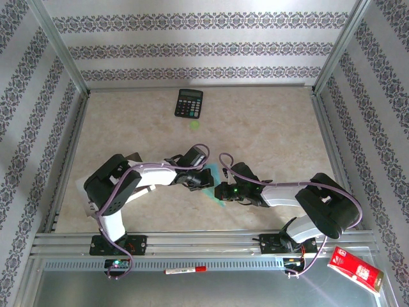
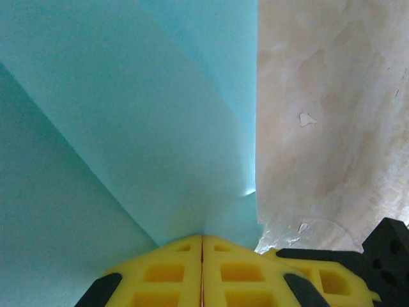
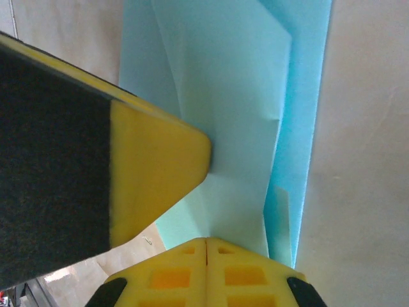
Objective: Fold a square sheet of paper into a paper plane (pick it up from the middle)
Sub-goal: Fourth fold the wing at the center of the table.
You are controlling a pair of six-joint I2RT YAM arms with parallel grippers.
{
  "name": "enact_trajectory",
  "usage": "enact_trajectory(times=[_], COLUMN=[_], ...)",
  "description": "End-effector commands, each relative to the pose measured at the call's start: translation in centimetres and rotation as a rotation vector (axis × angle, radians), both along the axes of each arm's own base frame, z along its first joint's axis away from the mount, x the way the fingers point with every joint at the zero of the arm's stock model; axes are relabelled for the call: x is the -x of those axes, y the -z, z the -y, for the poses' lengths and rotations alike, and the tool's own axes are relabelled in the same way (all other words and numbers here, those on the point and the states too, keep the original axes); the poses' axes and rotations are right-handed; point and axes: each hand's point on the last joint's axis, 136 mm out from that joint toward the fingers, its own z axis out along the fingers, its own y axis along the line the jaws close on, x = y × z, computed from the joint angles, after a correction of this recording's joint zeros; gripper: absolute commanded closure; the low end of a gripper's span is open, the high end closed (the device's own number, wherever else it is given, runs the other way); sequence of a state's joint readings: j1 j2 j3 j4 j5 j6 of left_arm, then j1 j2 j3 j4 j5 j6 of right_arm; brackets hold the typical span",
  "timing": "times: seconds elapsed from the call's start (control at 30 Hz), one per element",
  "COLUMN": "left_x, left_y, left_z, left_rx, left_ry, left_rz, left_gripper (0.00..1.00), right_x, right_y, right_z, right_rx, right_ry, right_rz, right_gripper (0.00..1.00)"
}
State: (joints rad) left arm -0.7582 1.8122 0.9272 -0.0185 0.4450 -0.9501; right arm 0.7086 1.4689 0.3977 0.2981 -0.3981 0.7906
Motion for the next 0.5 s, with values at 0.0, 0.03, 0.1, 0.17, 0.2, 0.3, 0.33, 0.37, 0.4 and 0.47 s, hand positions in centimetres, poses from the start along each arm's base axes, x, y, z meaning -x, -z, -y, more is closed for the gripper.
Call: enact_trajectory(times=[0.0,0.03,0.1,0.17,0.2,0.3,0.33,0.37,0.4,0.47], left_x=[-0.4,-0.5,-0.4,-0.2,-0.1,0.1,0.2,0.3,0.4,0.3], left_y=[0.2,0.4,0.9,1.5,1.8,2.7,3.0,3.2,3.5,3.7], left_z=[0.5,0.4,0.0,-0.4,-0.6,-1.2,-1.3,-1.4,-1.5,-1.6], left_rx=[-0.004,-0.008,-0.026,-0.05,-0.062,-0.087,-0.094,-0.098,-0.106,-0.114], left_ry=[0.007,0.005,-0.002,-0.003,-0.001,-0.004,-0.004,-0.003,-0.003,-0.002], left_rz=[0.003,0.001,-0.001,-0.006,-0.009,-0.021,-0.024,-0.026,-0.031,-0.029], left_gripper=[0.94,0.94,0.94,0.95,0.95,0.96,0.96,0.96,0.96,0.96], right_x=[2.7,2.7,2.8,2.8,2.8,2.6,2.6,2.6,2.6,2.8], right_y=[4.3,4.3,4.3,4.0,3.8,2.8,2.5,2.1,1.7,1.3], right_z=[3.3,3.4,3.4,3.3,3.2,2.6,2.3,2.1,1.9,1.8], right_rx=[0.155,0.156,0.155,0.148,0.14,0.104,0.091,0.077,0.065,0.063], right_ry=[0.032,0.033,0.029,0.025,0.02,0.008,0.001,-0.002,-0.008,-0.016], right_rz=[-0.133,-0.135,-0.136,-0.132,-0.129,-0.119,-0.116,-0.112,-0.109,-0.11], right_gripper=[0.98,0.98,0.98,0.97,0.96,0.94,0.94,0.93,0.93,0.92])
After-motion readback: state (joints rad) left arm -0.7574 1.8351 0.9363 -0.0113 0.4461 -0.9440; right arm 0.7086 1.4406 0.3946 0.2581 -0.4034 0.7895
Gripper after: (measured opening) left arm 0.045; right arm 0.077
